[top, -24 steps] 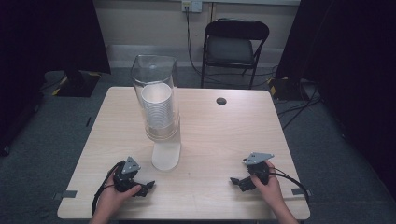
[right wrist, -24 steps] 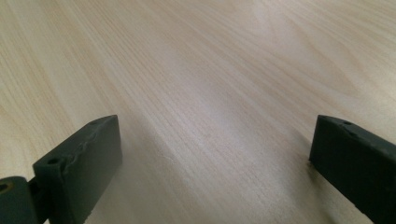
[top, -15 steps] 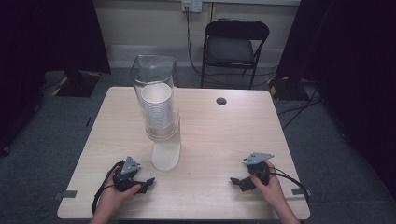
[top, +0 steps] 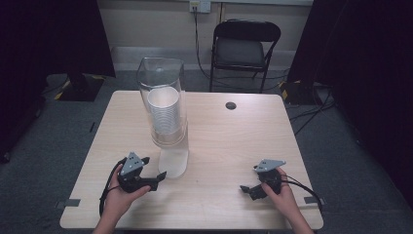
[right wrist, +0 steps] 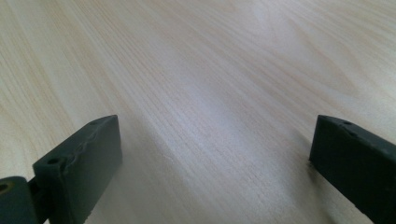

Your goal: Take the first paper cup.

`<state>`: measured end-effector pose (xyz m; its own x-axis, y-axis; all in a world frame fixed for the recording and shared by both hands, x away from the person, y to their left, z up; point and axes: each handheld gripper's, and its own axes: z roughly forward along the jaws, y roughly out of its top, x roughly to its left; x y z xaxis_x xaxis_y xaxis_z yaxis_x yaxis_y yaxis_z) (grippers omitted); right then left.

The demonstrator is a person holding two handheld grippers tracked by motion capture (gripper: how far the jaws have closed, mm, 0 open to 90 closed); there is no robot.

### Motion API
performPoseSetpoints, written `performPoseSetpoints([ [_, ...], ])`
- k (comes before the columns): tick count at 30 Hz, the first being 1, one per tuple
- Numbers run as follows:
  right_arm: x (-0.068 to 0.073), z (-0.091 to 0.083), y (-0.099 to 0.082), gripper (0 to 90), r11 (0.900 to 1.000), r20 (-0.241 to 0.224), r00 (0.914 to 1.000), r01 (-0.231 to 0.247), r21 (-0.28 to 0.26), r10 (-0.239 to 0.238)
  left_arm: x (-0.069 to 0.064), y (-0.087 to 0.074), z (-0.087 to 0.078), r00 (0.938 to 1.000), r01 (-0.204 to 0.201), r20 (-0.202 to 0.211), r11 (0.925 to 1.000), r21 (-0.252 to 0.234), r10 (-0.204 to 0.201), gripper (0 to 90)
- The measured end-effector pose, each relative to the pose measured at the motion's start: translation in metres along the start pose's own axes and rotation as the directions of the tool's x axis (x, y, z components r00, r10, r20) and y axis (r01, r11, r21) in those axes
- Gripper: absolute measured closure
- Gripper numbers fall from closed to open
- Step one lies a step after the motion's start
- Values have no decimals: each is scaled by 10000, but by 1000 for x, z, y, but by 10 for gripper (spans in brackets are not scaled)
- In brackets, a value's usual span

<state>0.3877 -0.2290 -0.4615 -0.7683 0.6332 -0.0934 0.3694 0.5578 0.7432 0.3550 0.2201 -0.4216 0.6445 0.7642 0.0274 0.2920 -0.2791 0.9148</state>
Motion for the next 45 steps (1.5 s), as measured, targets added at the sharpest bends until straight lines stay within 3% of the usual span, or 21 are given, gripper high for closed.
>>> performPoseSetpoints([
  [3,0,0,0,17,10000,2,10000,-3,3,3,0,9,1,9999,153,-39,9993,-356,-154,160],
  [13,0,0,0,17,10000,-2,10000,31,-19,-31,0,29,12,9997,230,-86,9976,-651,-236,171],
  [23,0,0,0,17,10000,-4,10000,21,-14,-21,1,37,23,9986,352,-376,9961,-811,-383,186],
  [28,0,0,0,17,10000,-1,10000,2,-1,-2,1,43,27,9971,188,-716,9939,-1083,-267,211],
  [38,0,0,0,17,10000,1,10000,-5,4,5,-1,47,36,9954,98,-933,9910,-1338,-224,249],
  [45,0,0,0,17,10000,1,10000,2,1,-2,-3,50,40,9951,159,-932,9811,-1931,-344,283],
])
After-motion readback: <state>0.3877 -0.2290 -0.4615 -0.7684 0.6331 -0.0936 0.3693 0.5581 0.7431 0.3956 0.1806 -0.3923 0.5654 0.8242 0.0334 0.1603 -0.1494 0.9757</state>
